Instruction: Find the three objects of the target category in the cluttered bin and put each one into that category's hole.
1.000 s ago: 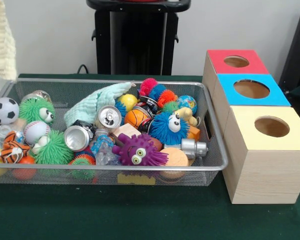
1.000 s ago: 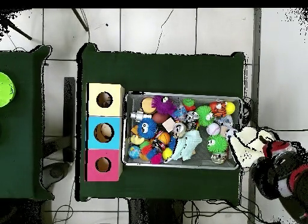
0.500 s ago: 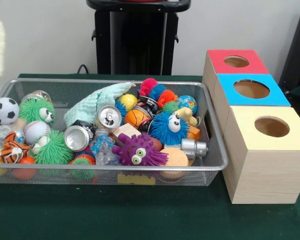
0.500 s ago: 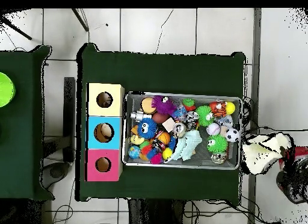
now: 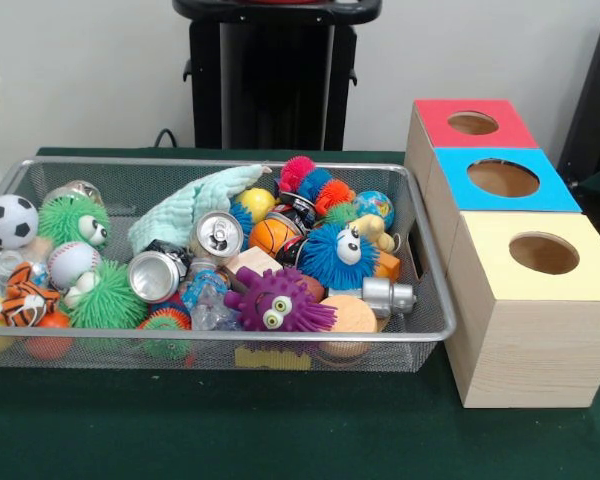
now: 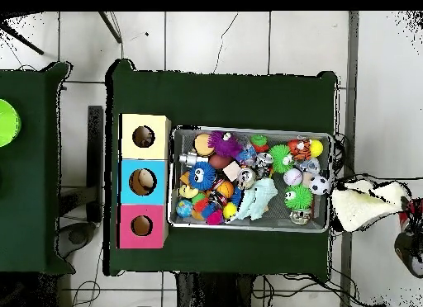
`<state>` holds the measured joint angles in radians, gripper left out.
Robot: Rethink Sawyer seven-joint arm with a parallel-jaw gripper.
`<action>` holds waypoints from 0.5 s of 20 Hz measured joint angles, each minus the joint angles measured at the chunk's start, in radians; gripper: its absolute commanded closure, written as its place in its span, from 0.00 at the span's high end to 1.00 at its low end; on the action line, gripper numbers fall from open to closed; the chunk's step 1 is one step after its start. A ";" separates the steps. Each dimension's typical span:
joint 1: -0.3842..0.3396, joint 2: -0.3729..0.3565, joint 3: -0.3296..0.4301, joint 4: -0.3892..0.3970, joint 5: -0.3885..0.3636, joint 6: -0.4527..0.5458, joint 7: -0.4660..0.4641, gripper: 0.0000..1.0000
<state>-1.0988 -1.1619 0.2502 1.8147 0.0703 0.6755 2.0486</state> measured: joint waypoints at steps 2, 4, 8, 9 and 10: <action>-0.002 0.000 0.009 0.000 0.000 -0.012 0.000 0.00; -0.001 -0.001 0.020 0.000 -0.001 -0.025 0.000 0.00; 0.032 -0.034 0.012 0.014 -0.004 -0.033 0.000 0.00; 0.047 -0.045 0.004 0.019 -0.005 -0.033 0.000 0.00; 0.063 -0.057 -0.003 0.022 -0.005 -0.033 0.000 0.00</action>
<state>-1.0361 -1.2185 0.2468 1.8366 0.0650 0.6425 2.0486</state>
